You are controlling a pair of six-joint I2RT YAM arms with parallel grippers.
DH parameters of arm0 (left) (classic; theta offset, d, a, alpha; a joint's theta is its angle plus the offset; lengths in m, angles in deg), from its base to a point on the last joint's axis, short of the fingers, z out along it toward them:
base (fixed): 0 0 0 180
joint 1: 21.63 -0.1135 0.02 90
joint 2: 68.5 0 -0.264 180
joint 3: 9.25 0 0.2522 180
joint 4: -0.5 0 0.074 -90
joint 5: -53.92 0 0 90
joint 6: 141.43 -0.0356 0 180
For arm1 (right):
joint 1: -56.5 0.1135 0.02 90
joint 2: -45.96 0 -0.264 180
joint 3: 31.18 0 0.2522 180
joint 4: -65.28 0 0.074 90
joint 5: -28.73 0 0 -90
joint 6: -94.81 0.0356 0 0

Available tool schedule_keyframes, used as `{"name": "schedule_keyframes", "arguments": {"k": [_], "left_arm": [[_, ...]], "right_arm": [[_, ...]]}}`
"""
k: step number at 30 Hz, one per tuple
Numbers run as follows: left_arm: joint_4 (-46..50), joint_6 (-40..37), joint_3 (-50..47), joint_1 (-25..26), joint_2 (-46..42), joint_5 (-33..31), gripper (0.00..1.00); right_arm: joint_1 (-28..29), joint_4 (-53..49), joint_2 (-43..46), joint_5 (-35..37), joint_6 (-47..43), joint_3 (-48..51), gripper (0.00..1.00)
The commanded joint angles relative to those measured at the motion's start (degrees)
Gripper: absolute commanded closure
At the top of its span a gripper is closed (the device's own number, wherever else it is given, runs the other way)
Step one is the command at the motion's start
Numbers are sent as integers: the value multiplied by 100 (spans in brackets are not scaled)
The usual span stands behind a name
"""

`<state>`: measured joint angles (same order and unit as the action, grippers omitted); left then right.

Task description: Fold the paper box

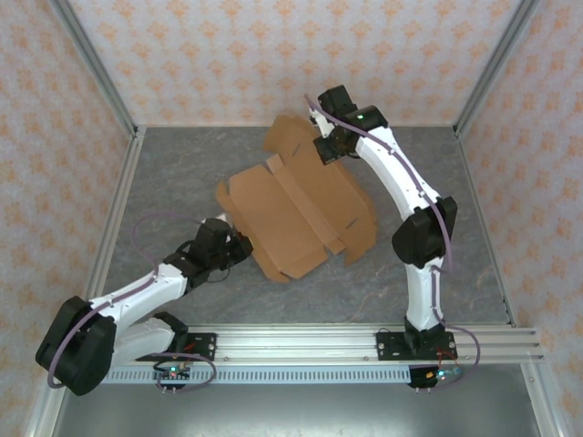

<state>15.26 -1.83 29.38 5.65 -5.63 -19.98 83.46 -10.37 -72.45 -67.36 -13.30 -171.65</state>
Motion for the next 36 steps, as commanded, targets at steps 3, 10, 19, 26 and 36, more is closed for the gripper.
{"name": "schedule_keyframes", "arguments": {"k": [3, 10, 19, 26, 36], "left_arm": [[1643, -973, 325, 63, -321, -490, 68], [2839, -2178, 874, 32, -1541, -2621, 39], [2590, -3211, 1855, -628, -449, -2268, 29], [1768, -4221, 3093, -996, 1447, -1103, 29], [1872, -5755, 5042, -1301, 3858, -340, 35]], "right_arm": [[46, -46, -181, -340, -419, -235, 100], [47, -83, -197, -674, -782, -245, 100], [49, -253, -122, -596, -1088, -301, 100], [51, -201, 15, -537, -1244, -207, 100], [48, -245, -66, -464, -1436, -126, 100]]}}
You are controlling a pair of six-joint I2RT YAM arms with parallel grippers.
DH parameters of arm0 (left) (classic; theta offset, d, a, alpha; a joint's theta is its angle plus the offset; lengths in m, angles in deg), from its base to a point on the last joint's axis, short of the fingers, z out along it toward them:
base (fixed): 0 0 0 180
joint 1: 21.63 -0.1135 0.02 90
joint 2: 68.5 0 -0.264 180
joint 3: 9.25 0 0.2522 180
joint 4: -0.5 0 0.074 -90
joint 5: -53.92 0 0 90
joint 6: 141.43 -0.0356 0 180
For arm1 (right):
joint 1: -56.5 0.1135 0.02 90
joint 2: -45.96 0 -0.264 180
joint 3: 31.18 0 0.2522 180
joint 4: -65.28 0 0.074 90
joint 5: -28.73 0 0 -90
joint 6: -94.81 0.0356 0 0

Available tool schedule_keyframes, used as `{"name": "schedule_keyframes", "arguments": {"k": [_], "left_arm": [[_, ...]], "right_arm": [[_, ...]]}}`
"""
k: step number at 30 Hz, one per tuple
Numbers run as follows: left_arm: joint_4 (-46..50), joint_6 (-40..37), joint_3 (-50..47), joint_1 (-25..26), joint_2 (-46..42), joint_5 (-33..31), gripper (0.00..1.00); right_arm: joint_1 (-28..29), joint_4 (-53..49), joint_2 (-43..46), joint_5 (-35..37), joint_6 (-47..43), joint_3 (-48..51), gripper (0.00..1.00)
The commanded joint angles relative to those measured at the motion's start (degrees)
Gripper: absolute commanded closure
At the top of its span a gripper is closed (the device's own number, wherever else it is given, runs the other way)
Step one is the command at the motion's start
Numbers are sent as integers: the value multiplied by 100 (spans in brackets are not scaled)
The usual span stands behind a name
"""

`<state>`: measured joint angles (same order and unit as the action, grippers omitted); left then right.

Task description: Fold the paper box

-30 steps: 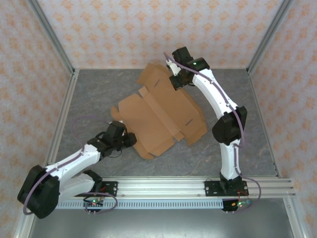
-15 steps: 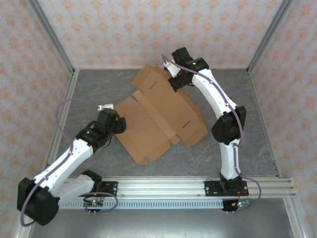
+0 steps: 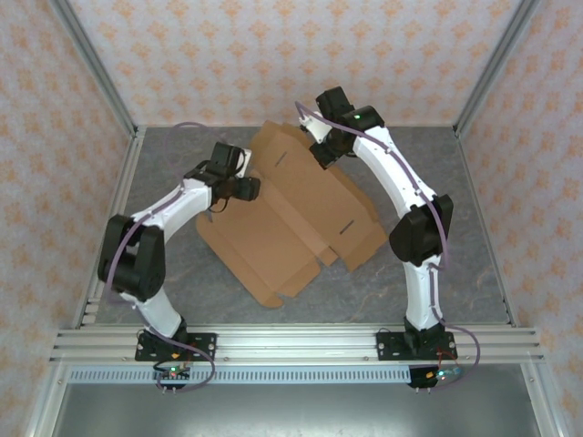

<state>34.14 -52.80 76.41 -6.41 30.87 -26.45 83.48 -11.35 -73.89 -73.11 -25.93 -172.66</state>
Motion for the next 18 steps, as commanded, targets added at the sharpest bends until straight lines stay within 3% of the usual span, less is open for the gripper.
{"name": "schedule_keyframes", "arguments": {"k": [1, 6, 11, 18], "left_arm": [[-4, -723, 449, -121, 321, 386, 35], [188, -1047, 987, -174, 854, 807, 36], [129, -1034, 1109, -178, 1157, 1204, 49], [-145, -857, 838, -189, 1114, 984, 70]], "right_arm": [[46, -155, 69, 111, -169, -53, 100], [52, -173, 47, 90, -180, -130, 100], [51, -173, 23, 116, -158, -203, 100], [49, -129, 32, 72, 40, -309, 100]]}}
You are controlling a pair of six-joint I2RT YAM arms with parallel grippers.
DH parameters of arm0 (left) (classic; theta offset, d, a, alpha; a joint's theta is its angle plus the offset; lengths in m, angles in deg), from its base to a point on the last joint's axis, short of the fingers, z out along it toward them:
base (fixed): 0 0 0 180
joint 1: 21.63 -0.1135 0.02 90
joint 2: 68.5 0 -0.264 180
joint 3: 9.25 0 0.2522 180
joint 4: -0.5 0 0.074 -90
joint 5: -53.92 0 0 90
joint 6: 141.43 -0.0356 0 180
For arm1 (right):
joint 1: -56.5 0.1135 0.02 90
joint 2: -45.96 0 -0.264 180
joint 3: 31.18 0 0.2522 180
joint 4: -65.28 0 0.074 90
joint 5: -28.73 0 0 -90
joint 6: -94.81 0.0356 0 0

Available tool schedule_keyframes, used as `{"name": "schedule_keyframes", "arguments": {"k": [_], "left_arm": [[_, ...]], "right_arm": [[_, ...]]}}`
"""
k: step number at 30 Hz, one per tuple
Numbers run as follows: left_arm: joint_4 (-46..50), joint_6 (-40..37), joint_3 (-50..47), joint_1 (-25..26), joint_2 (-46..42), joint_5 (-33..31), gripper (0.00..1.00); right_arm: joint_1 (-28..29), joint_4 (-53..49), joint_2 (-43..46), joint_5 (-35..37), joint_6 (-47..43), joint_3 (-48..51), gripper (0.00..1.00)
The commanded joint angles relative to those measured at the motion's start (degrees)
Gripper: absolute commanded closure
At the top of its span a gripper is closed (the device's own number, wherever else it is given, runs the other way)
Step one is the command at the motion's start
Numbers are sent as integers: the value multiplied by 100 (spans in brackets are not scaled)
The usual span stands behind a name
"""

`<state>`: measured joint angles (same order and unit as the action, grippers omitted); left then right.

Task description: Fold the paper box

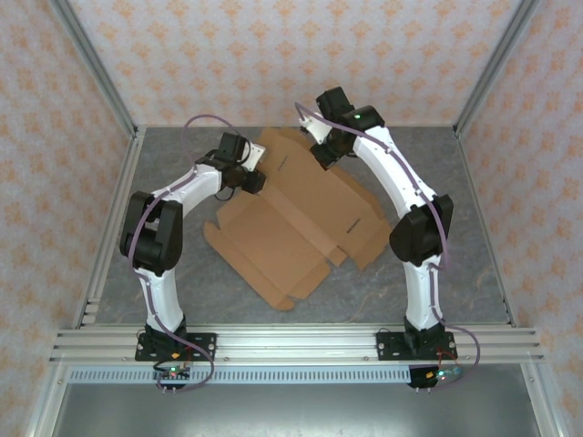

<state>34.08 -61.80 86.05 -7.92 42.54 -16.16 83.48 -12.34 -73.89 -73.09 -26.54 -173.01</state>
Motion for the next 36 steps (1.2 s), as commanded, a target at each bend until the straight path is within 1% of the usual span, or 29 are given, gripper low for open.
{"name": "schedule_keyframes", "arguments": {"k": [1, 2, 5, 6, 8, 10, 12, 14, 16, 18, 20, 25, 29, 32, 36], "left_arm": [[-209, 114, -206, -44, -109, -164, 70], [-318, 213, -314, -43, -127, -304, 70], [-454, 681, -549, -36, -597, -943, 61], [-448, 938, -634, -27, -716, -1186, 58], [-507, 1573, -936, -19, -1089, -1443, 56], [-644, 2157, -1295, 34, -1496, -1526, 53], [-1025, 2633, -1801, 147, -1931, -1749, 50], [-1226, 3080, -2128, 361, -2271, -1948, 49], [-1355, 3434, -2268, 633, -2417, -1873, 49], [-1664, 3889, -2384, 904, -2394, -1457, 51], [-2079, 4468, -2448, 1182, -2170, -1071, 55], [-2918, 5396, -2507, 1454, -1478, -891, 71], [-2935, 5471, -2249, 1607, -989, -957, 80], [-3080, 5596, -2218, 1619, -727, -950, 84], [-3243, 5658, -2132, 1618, -410, -895, 86]], "right_arm": [[47, -31, 32, 48, 136, -282, 100], [46, -31, 40, 26, 207, -299, 100], [44, -6, 32, -56, 421, -320, 100], [47, 8, 27, -31, 469, -312, 100], [44, 31, -9, 112, 578, -341, 100], [47, -8, -68, 215, 660, -415, 100], [44, -89, -131, 243, 740, -519, 100], [49, -84, -149, 254, 831, -536, 100], [49, -82, -174, 224, 930, -540, 100], [45, -75, -204, 219, 1003, -537, 100], [48, -83, -248, 275, 1034, -552, 100], [45, -127, -329, 389, 1061, -605, 100], [47, -193, -451, 441, 1061, -718, 100], [47, -214, -490, 501, 1061, -754, 100], [44, -214, -495, 389, 1094, -772, 100]]}}
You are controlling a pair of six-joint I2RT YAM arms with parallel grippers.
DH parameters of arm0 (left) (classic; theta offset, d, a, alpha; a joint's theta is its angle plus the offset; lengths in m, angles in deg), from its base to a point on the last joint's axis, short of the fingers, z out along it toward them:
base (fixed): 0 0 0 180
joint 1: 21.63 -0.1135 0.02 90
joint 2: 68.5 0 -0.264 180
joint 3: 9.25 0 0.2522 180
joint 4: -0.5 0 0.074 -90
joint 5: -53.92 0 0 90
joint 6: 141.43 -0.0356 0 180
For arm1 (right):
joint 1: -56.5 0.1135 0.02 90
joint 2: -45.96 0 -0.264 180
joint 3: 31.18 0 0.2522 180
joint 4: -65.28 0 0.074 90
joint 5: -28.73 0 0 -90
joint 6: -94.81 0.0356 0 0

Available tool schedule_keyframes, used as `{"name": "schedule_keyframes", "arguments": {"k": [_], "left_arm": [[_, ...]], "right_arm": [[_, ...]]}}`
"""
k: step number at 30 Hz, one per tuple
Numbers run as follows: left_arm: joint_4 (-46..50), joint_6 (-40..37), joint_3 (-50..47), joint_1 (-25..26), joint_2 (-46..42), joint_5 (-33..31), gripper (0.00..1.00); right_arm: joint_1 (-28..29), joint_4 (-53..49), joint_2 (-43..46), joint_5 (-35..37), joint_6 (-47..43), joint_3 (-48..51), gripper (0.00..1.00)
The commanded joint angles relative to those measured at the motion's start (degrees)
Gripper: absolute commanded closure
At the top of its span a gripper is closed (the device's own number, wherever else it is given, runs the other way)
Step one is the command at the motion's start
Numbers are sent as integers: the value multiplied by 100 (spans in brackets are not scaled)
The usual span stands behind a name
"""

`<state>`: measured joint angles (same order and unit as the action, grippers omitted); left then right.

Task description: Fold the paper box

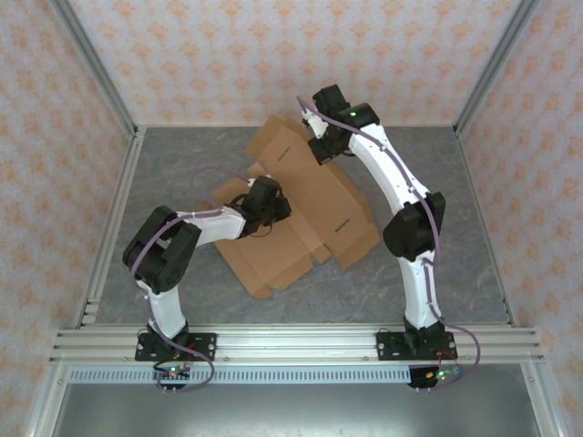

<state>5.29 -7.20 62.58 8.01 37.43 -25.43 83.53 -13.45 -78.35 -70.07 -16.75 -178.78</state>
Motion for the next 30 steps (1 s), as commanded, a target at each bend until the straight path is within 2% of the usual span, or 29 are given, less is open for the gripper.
{"name": "schedule_keyframes", "arguments": {"k": [1, 9, 14, 27, 30], "left_arm": [[-383, 202, 242, 30, 165, 58, 87], [-689, 378, 250, 24, 674, 112, 89], [-737, 411, 285, 49, 780, 124, 89], [-770, 376, 111, 182, 811, -19, 89], [-787, 367, 49, 202, 746, -44, 88]], "right_arm": [[48, -113, -43, 49, 146, -202, 100], [64, -255, 46, -611, 474, -301, 100], [274, -240, 57, -755, 707, -316, 100], [715, -424, -117, -354, 1290, -680, 100], [708, -342, -99, -10, 1327, -539, 100]]}}
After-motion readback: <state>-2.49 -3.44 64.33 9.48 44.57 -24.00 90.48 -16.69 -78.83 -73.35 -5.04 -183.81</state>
